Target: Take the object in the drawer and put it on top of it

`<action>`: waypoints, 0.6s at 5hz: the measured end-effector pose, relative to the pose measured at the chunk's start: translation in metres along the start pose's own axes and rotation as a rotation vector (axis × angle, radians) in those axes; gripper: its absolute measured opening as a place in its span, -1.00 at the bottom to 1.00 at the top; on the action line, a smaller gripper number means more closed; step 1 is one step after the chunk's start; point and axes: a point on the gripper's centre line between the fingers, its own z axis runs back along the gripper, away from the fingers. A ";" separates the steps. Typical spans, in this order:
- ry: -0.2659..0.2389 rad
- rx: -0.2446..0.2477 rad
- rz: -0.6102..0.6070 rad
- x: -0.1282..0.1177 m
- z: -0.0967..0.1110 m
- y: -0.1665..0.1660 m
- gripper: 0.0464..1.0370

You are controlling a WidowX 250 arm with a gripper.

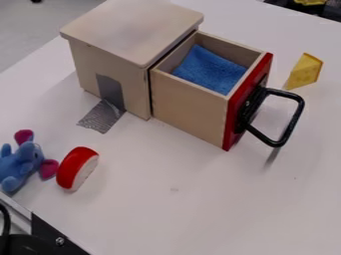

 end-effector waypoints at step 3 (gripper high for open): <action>0.106 -0.018 0.076 -0.016 -0.055 0.027 0.53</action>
